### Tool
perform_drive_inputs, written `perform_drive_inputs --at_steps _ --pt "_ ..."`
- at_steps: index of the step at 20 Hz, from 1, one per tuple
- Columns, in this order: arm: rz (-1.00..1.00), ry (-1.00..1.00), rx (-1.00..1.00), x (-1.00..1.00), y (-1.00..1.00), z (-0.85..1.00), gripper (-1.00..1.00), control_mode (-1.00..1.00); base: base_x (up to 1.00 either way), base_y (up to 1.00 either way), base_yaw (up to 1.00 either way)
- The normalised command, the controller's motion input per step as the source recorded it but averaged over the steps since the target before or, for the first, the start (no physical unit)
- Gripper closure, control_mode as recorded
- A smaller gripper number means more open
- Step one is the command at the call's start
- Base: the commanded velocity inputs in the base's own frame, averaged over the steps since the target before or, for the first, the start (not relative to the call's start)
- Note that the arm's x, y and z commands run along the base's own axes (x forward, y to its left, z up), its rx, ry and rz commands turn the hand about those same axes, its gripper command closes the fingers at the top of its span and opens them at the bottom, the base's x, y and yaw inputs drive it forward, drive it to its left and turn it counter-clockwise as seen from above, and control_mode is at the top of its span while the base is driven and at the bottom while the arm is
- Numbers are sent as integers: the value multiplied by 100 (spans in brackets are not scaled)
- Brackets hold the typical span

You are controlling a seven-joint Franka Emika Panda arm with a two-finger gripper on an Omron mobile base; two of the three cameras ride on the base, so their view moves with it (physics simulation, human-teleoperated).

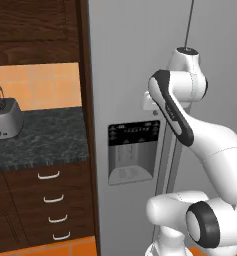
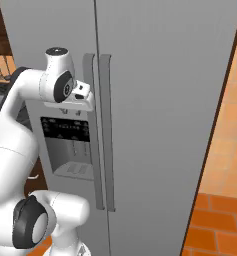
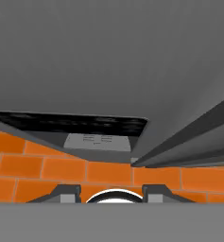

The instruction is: Take the strawberry from the fridge and place it on top of the pancake, located on the dining counter.

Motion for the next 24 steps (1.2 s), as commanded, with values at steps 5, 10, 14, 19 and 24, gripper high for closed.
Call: perform_drive_inputs --at_steps 5,10,14,19,24 --pt "0 0 0 -1 0 0 -100 100 -37 -7 0" --pt "0 0 0 0 0 0 -100 100 -67 -8 -2" --pt "0 0 0 0 0 0 -100 100 -74 -5 -1" --pt "0 0 0 0 0 0 -100 100 -66 -12 -2" --pt "0 0 0 0 0 0 -100 100 -9 -28 -3"
